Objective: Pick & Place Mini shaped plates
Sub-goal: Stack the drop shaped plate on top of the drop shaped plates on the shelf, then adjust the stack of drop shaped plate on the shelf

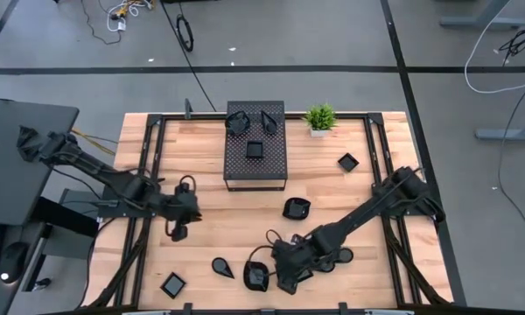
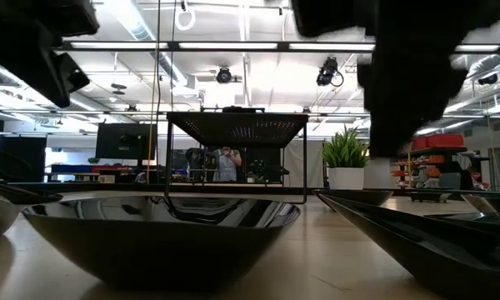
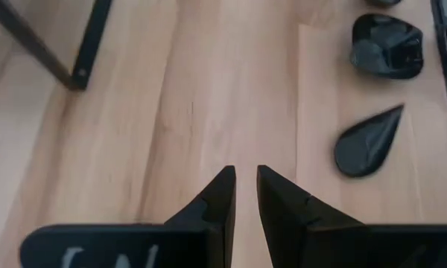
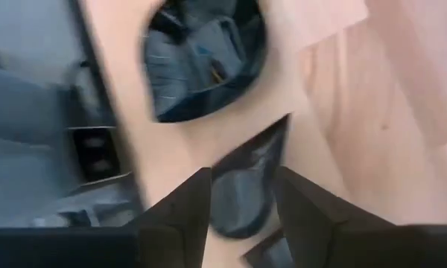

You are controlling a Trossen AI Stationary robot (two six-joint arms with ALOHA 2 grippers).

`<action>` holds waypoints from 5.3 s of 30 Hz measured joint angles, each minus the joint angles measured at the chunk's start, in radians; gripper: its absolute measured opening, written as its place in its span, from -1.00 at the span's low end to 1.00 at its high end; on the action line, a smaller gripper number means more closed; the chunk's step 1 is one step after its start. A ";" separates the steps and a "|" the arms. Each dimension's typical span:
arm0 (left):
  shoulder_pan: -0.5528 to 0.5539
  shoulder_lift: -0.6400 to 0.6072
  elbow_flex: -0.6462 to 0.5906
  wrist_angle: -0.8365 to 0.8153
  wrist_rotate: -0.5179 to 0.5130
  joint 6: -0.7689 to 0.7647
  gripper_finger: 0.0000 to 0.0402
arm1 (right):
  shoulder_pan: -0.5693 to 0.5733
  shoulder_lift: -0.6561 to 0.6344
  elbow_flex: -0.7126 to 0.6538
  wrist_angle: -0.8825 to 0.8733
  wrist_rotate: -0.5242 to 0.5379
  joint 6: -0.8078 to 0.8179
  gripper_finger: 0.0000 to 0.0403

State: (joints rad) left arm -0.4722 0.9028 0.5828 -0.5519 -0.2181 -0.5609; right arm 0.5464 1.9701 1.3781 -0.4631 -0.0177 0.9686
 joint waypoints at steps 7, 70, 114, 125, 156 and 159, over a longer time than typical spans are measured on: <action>-0.043 -0.053 -0.019 -0.006 0.029 -0.046 -0.70 | -0.043 0.073 0.023 0.009 -0.073 -0.080 -0.26; 0.137 -0.060 -0.017 0.062 -0.289 -0.140 -0.70 | -0.970 -0.284 0.272 -0.278 0.025 -0.649 -1.00; 0.437 -0.059 -0.017 0.248 -0.268 -0.228 -0.70 | -1.125 -0.151 0.271 -0.332 -0.292 -0.898 -0.55; 0.437 -0.059 -0.017 0.247 -0.267 -0.187 -0.70 | -1.087 -0.129 0.218 -0.295 -0.341 -0.918 -0.94; 0.436 -0.059 -0.017 0.250 -0.247 -0.191 -0.70 | -1.140 -0.141 0.188 -0.210 -0.065 -0.722 -0.98; 0.436 -0.059 -0.017 0.249 -0.247 -0.192 -0.70 | -1.122 -0.126 0.188 -0.210 -0.069 -0.713 -0.98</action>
State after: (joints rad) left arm -0.0360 0.8440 0.5655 -0.3026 -0.4656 -0.7531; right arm -0.5756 1.8439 1.5659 -0.6731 -0.0868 0.2557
